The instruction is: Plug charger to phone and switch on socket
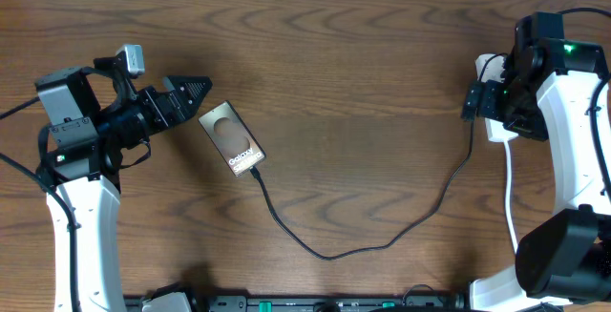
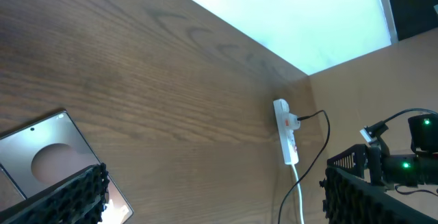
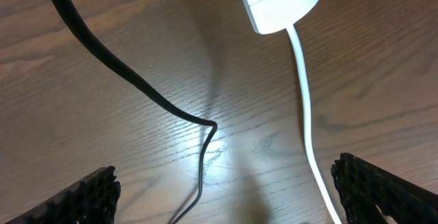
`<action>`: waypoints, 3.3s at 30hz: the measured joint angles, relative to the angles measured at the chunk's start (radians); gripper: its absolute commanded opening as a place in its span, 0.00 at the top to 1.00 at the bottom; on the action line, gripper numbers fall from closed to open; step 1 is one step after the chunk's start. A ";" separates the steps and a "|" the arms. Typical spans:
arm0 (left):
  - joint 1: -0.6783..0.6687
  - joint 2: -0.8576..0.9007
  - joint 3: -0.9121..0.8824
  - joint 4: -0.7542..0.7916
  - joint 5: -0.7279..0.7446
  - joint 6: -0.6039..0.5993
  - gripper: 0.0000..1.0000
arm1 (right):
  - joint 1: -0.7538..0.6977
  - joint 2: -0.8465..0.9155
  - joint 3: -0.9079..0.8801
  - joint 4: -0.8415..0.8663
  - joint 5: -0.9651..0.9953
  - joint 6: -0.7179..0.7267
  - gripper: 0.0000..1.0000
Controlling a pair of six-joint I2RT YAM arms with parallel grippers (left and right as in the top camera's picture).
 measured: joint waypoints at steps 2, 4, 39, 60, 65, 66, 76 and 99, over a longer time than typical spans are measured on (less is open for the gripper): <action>0.000 0.000 0.000 0.000 0.000 0.000 0.02 | 0.000 0.000 0.000 0.000 0.000 0.000 0.01; 0.000 0.000 0.000 0.000 0.000 0.000 0.02 | 0.000 0.000 0.000 0.000 0.000 0.000 0.01; -0.058 -0.016 0.000 -0.055 -0.157 0.000 0.02 | 0.000 0.000 0.000 0.000 0.000 0.000 0.01; -0.511 -0.680 -0.214 -0.046 -1.137 0.015 0.02 | 0.000 -0.001 -0.003 0.001 0.000 0.000 0.01; -0.507 -0.810 -0.402 0.181 -1.168 0.015 0.02 | 0.000 -0.001 -0.003 0.000 0.000 0.000 0.01; -0.507 -0.834 -0.440 0.235 -1.170 0.015 0.02 | 0.000 -0.001 -0.003 0.001 0.000 0.000 0.01; -0.507 -1.040 -0.843 0.761 -1.186 0.015 0.02 | 0.000 -0.001 -0.003 0.000 0.000 0.000 0.01; -0.429 -1.233 -1.009 0.554 -1.187 -0.005 0.02 | 0.000 -0.002 -0.003 0.001 0.000 0.000 0.01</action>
